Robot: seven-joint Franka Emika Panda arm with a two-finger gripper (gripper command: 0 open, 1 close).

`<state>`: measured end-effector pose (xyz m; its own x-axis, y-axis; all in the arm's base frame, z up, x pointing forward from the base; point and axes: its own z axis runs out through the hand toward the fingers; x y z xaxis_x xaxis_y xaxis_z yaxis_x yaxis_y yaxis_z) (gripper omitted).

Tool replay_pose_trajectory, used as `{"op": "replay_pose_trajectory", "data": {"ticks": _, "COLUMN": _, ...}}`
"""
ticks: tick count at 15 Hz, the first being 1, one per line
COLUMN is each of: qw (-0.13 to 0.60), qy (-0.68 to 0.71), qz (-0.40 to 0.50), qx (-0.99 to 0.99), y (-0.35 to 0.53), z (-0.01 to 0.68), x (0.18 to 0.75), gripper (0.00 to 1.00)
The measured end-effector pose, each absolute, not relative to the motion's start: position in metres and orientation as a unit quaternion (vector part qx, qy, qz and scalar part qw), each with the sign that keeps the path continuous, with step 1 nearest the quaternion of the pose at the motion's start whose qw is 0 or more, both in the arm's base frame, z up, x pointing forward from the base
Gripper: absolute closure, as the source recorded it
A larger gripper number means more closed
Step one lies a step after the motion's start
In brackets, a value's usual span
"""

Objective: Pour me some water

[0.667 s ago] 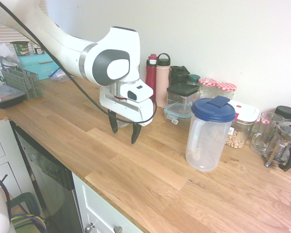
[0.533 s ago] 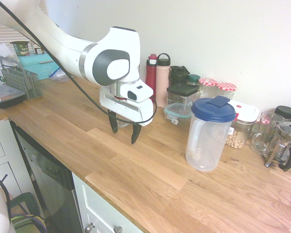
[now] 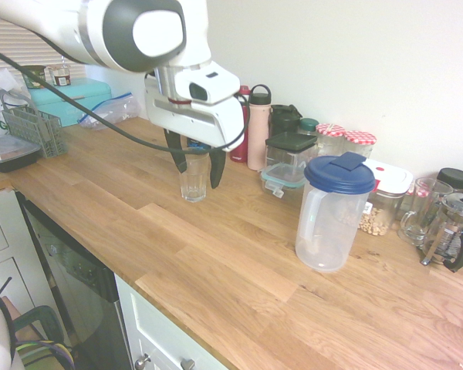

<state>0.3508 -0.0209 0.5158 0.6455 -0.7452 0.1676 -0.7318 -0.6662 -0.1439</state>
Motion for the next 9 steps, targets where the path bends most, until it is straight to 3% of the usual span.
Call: {"op": "replay_pose_trajectory", "data": {"ticks": 9, "qw": 0.062, "qy": 0.427, "qz": -0.192, "qx": -0.881, "y": -0.155, "z": 0.531, "x": 0.315, "gripper": 0.00}}
